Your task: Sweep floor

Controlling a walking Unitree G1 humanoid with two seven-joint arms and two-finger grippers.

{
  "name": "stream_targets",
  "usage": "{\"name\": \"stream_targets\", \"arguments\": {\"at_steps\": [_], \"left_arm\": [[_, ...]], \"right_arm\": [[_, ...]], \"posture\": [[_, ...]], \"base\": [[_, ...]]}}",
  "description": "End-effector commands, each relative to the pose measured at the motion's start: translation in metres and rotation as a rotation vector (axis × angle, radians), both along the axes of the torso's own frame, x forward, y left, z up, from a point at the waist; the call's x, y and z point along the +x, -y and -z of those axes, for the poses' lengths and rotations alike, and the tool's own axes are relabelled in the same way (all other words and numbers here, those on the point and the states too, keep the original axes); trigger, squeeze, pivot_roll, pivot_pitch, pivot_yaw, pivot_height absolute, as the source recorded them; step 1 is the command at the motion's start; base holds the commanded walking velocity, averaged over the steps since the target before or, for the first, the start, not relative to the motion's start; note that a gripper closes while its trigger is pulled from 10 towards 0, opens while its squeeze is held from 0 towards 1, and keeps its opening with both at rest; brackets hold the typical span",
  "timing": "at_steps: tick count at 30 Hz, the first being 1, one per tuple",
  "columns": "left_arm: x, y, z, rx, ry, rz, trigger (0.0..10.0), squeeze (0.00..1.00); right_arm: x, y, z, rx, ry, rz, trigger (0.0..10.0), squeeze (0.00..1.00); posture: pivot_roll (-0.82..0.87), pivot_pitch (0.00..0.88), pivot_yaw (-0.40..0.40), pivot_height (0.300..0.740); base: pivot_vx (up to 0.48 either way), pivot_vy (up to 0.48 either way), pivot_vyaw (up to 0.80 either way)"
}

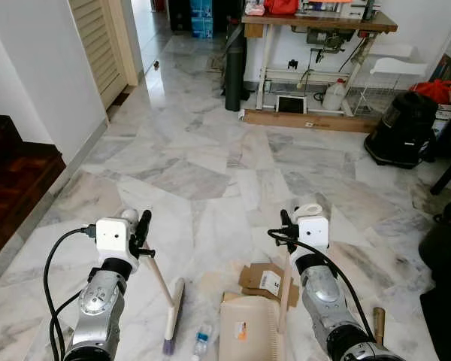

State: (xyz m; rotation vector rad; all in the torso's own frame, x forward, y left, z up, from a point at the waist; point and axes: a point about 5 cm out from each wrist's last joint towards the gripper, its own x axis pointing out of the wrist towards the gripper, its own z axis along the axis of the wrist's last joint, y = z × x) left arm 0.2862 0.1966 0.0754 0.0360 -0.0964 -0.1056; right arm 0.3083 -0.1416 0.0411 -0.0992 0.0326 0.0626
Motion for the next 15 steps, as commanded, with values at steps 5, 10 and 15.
{"name": "stream_targets", "arguments": {"at_steps": [5, 10, 15], "left_arm": [[0.000, 0.002, -0.017, 0.005, 0.049, 0.041, 10.0, 0.00], [-0.001, 0.001, -0.023, 0.007, 0.056, 0.053, 10.0, 0.00], [-0.002, 0.001, -0.028, 0.008, 0.056, 0.059, 10.0, 0.00]], "right_arm": [[-0.003, 0.005, 0.002, -0.026, 0.011, 0.047, 10.0, 0.00], [-0.004, 0.004, 0.003, -0.041, 0.005, 0.050, 10.0, 0.00], [-0.004, 0.003, 0.004, -0.058, 0.002, 0.053, 10.0, 0.00]], "posture": [[0.10, 0.000, -0.017, 0.740], [0.10, 0.000, -0.021, 0.740], [0.12, 0.000, -0.028, 0.740]], "base": [[0.000, 0.000, 0.00], [0.000, 0.000, 0.00], [0.000, 0.000, 0.00]]}}
